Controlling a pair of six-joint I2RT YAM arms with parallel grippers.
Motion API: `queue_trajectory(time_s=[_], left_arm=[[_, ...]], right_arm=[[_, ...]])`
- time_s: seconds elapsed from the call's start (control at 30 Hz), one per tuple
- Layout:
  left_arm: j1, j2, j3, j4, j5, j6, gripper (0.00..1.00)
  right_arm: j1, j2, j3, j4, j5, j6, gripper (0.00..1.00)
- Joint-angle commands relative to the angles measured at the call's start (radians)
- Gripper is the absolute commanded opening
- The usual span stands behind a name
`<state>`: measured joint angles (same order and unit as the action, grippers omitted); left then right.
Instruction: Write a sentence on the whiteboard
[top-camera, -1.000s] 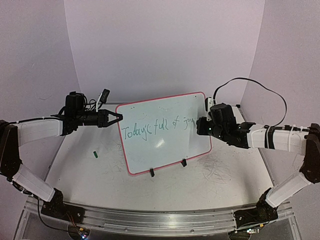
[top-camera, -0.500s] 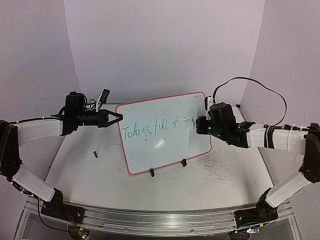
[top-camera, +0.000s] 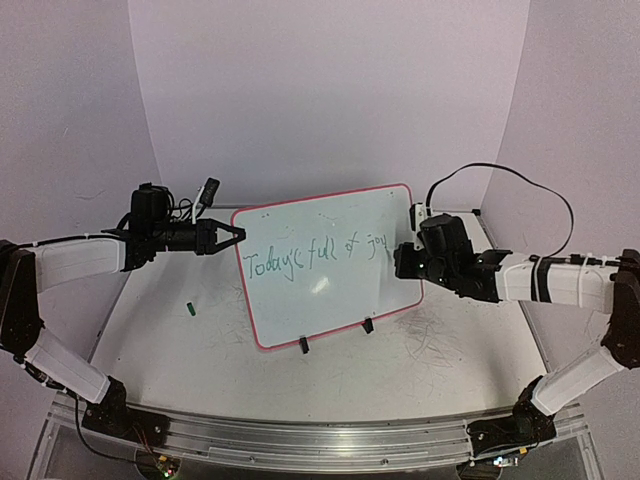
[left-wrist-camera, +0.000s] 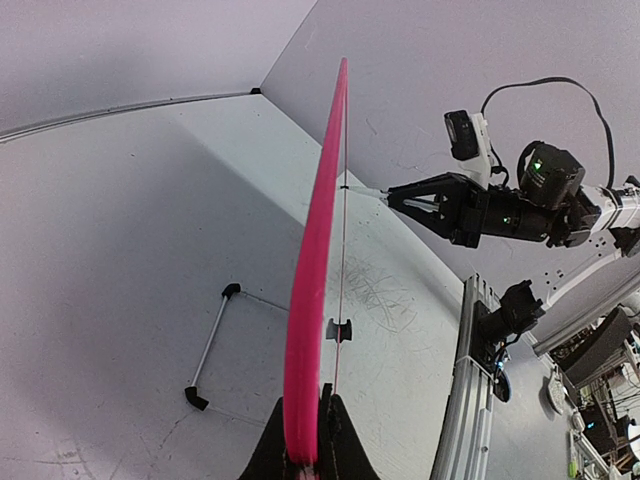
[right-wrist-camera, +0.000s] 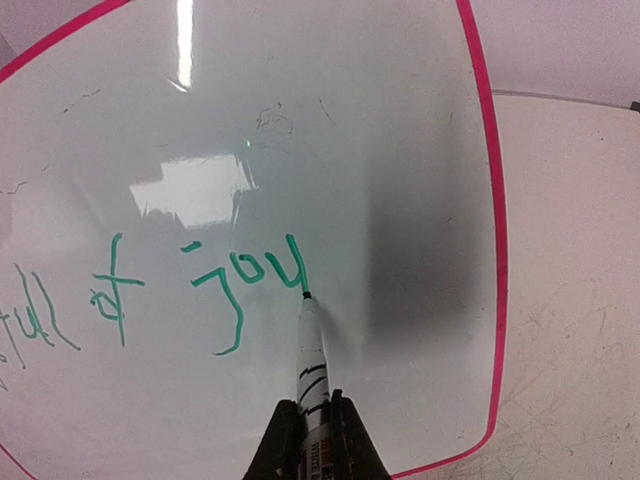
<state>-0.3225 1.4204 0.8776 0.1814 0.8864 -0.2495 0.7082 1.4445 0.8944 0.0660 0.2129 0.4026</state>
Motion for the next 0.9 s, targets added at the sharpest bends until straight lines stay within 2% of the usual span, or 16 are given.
queue_trajectory(time_s=[0.0,0.43,0.63,0.87], left_arm=[[-0.023,0.029,0.02,-0.061,-0.079,0.107,0.0],[-0.026,0.017,0.017,-0.061,-0.081,0.107,0.0],[-0.027,0.01,0.015,-0.063,-0.09,0.11,0.0],[-0.027,0.016,0.014,-0.066,-0.09,0.111,0.0]], right_arm=[[0.017,-0.036,-0.016,-0.019,-0.005,0.018,0.0],[0.054,-0.017,0.036,0.001,0.003,0.022,0.0],[0.047,-0.089,-0.008,0.0,0.049,0.036,0.0],[0.021,-0.083,-0.012,-0.006,0.059,0.041,0.0]])
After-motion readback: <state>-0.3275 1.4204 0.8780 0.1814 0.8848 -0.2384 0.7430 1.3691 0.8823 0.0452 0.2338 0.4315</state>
